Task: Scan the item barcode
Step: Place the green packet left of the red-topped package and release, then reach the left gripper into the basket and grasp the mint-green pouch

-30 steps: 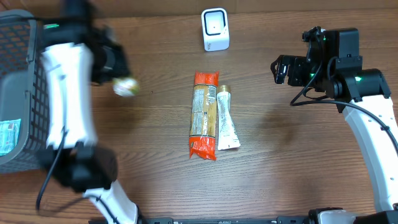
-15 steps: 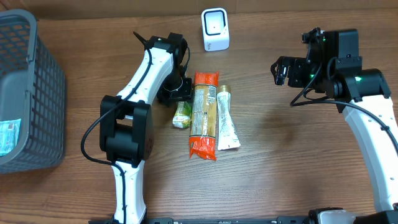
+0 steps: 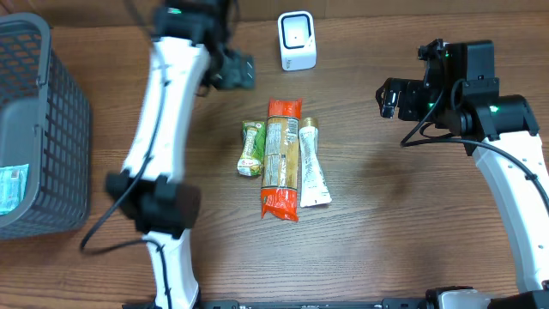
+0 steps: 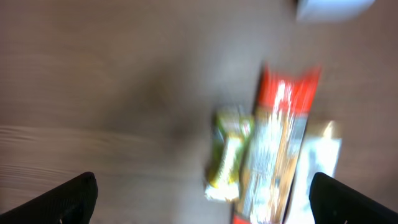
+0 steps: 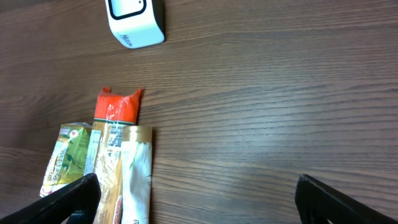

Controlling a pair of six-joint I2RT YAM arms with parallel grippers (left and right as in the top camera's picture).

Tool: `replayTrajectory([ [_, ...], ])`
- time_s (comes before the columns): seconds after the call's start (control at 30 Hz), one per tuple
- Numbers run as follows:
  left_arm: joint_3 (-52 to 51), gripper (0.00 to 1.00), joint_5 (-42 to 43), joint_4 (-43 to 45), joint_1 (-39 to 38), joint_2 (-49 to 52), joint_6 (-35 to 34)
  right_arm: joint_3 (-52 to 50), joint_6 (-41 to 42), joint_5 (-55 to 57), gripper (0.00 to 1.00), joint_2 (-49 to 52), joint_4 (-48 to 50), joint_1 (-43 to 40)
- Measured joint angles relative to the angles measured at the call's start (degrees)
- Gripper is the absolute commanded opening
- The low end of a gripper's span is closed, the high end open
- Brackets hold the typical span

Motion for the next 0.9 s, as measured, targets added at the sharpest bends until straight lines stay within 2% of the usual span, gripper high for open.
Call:
replayTrajectory([
  [0.1, 4.98, 1.00, -3.19, 0.00, 6.34, -7.04, -1.99, 0.00, -0.02, 0.13, 1.00, 0.00, -0.04, 0.00],
  [0.27, 7.32, 1.00, -7.80, -0.50, 27.56, -16.83, -8.22, 0.00, 0.00, 0.15, 1.00, 0.00, 0.02, 0.00],
  [0.37, 7.48, 1.00, -7.65, -0.72, 39.45, -17.53, -10.40, 0.00, 0.00, 0.13, 1.00, 0.00, 0.04, 0.02],
  [0.5, 7.28, 0.95, -6.93, -0.81, 50.51, -13.84, -10.40, 0.00, -0.02, 0.15, 1.00, 0.00, 0.09, 0.00],
  [0.63, 6.97, 0.96, -8.66, -2.12, 54.62, -8.33, -8.50, 0.00, 0.00, 0.17, 1.00, 0.00, 0.02, 0.00],
  [0.9, 6.64, 0.95, -11.17, -1.55, 55.08, 1.03, -5.03, 0.00, 0.00, 0.33, 1.00, 0.00, 0.00, 0.00],
])
